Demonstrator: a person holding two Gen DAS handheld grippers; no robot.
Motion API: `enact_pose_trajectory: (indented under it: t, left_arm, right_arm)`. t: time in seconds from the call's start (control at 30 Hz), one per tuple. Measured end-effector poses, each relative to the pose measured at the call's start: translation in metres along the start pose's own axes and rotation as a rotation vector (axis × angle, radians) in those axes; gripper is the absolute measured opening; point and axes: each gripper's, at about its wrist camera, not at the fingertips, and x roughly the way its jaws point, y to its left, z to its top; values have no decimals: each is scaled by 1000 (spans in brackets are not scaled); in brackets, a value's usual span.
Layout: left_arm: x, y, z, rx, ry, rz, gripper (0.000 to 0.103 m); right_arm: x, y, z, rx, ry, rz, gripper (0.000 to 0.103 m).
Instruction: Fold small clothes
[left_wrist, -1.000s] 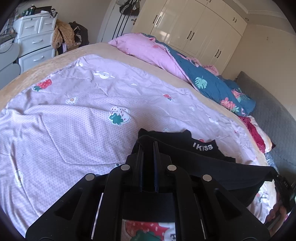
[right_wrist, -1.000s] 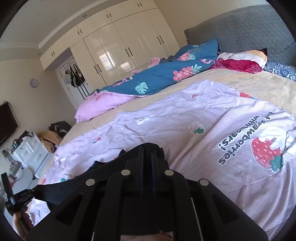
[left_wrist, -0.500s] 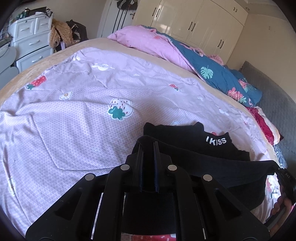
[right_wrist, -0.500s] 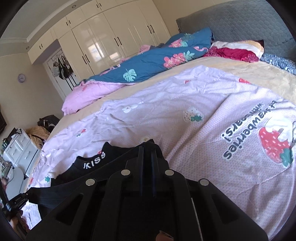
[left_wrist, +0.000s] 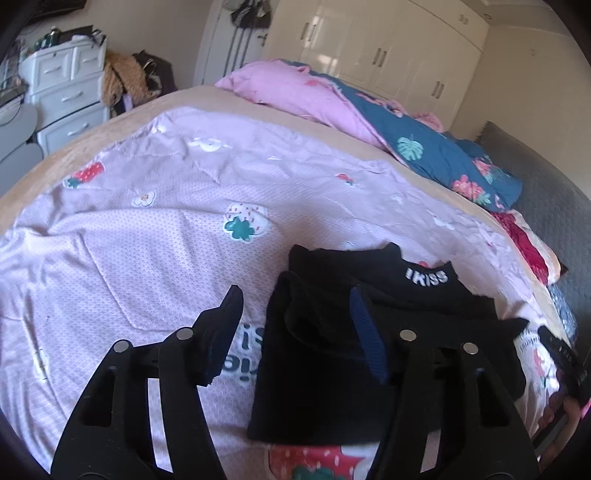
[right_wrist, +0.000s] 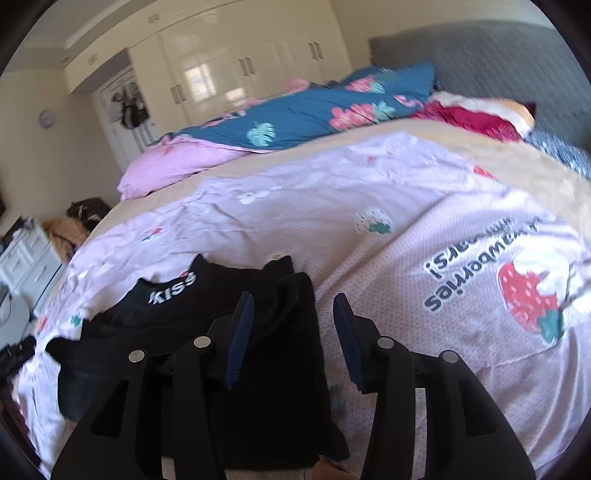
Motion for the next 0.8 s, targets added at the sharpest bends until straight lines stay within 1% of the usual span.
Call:
enact_pose_trajectory:
  t: [0.03,0.07,0.1,0.13,0.17,0.2,0.27,0.37,0.43,0.53,0.67,0.8]
  left_arm:
    - [-4,-5,-5,25,4,-6,52]
    - [-6,-8,-9,46,15,-8,51]
    - [-6,-13,-14,71,35,-12,39]
    - [-4,-19,-21,97,63,-23,18]
    - [0,-22,-25,106,84,-34,9]
    - [8,-27,-30,118,122,-49,1]
    - [23,-33,-38,148,169,-36,1]
    - [46,-36,-45,172,217,1,1]
    - [53,-37,-46,179,215,17,1]
    - [65,-39,-39,179,198,42,1]
    - [88,-34,-29,129,204,50,1]
    - [100,-36,-13,103,191,47,1]
  right_arm:
    - [-3,4,-2,-30,8,27,42]
    - [-4,8,-3,-56,22,48,32]
    - [-4,11,-4,-78,35,64,15]
    - [-3,16,-7,-111,57,81,10]
    - [-2,21,-10,-128,74,84,9]
    - [2,26,-13,-154,104,87,8]
    - [10,34,-20,-189,151,74,7]
    - [27,38,-30,-210,214,15,7]
    - [38,36,-31,-199,237,-11,7]
    - [59,37,-26,-194,255,-25,7]
    - [89,44,-17,-191,279,-29,7]
    - [107,48,-2,-160,257,-35,7]
